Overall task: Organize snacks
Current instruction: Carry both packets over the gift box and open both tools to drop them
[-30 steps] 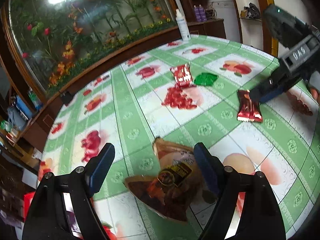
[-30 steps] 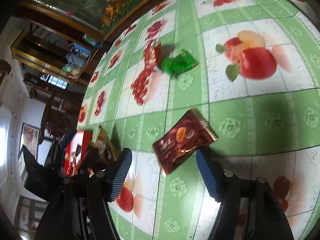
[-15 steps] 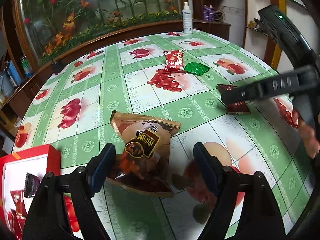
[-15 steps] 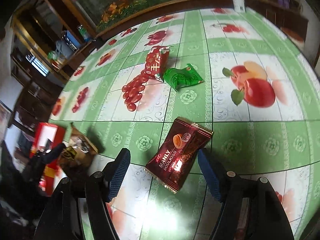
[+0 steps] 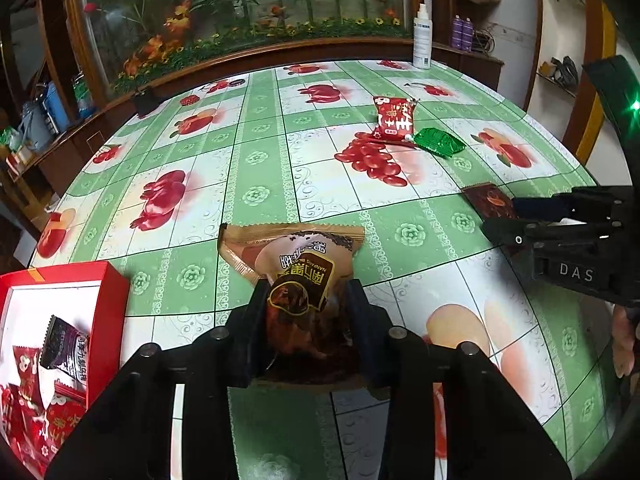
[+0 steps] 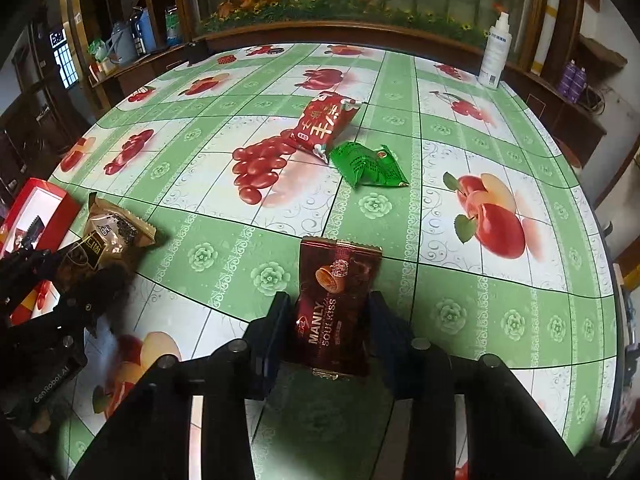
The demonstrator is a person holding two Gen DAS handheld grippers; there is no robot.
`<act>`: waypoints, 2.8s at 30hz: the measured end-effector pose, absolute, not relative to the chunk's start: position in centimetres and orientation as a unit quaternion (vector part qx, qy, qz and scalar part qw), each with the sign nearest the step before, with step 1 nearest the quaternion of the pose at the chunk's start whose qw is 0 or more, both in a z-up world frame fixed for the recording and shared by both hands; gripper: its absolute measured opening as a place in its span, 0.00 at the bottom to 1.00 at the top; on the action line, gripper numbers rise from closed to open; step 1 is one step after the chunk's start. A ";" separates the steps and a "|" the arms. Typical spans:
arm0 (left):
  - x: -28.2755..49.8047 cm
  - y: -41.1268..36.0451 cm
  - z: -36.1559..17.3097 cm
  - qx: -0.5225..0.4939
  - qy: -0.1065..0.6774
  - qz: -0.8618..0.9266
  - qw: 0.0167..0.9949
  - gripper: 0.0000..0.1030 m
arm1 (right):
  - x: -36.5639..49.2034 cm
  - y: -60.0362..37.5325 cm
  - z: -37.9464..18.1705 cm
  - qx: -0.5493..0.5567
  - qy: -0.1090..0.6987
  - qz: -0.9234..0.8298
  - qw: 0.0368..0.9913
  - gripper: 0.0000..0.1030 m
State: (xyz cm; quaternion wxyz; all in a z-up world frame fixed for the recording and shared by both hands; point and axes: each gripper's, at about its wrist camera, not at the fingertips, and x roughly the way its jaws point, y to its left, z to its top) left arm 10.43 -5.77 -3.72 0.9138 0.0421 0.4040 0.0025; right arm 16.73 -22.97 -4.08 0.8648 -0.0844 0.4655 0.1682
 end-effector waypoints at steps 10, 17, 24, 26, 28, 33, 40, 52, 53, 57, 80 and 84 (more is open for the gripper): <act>8.8 -5.2 -3.2 0.004 0.405 -0.017 0.914 0.26 | 17.6 -24.7 -3.5 0.012 0.481 0.222 0.848 0.33; 5.9 -4.2 -2.2 -0.025 0.395 -0.050 0.917 0.14 | 17.8 -25.3 -2.9 0.070 0.476 0.271 0.834 0.32; 5.2 -3.8 -2.3 -0.022 0.412 -0.058 0.909 0.14 | 18.0 -25.3 -3.1 0.075 0.480 0.262 0.834 0.33; 5.4 -4.1 -2.3 -0.014 0.410 -0.056 0.910 0.15 | 18.0 -25.4 -3.0 0.077 0.479 0.262 0.834 0.33; 5.6 -4.4 -2.4 -0.003 0.411 -0.052 0.910 0.18 | 18.0 -25.5 -3.1 0.078 0.479 0.261 0.834 0.33; 6.9 -5.4 -3.2 0.011 0.429 -0.043 0.902 0.64 | 18.0 -25.7 -2.9 0.081 0.478 0.262 0.835 0.33; 7.6 -4.7 -3.4 0.006 0.437 -0.032 0.899 0.37 | 17.9 -25.8 -2.7 0.082 0.474 0.262 0.837 0.33; 5.0 -5.3 -1.7 -0.008 0.418 -0.052 0.907 0.24 | 18.1 -26.1 -2.8 0.091 0.466 0.260 0.841 0.33; 4.7 -5.4 -1.5 -0.010 0.414 -0.053 0.908 0.24 | 18.1 -26.1 -2.8 0.092 0.464 0.259 0.842 0.33; 3.9 -5.4 -1.3 -0.022 0.409 -0.063 0.910 0.24 | 18.1 -26.3 -2.5 0.106 0.451 0.258 0.847 0.33; -5.1 10.8 3.1 -0.099 0.312 0.112 0.938 0.24 | 12.2 -7.4 0.3 0.184 0.384 0.461 0.779 0.32; -5.8 13.5 2.3 -0.105 0.310 0.167 0.930 0.25 | 10.8 -2.7 0.4 0.176 0.384 0.499 0.757 0.33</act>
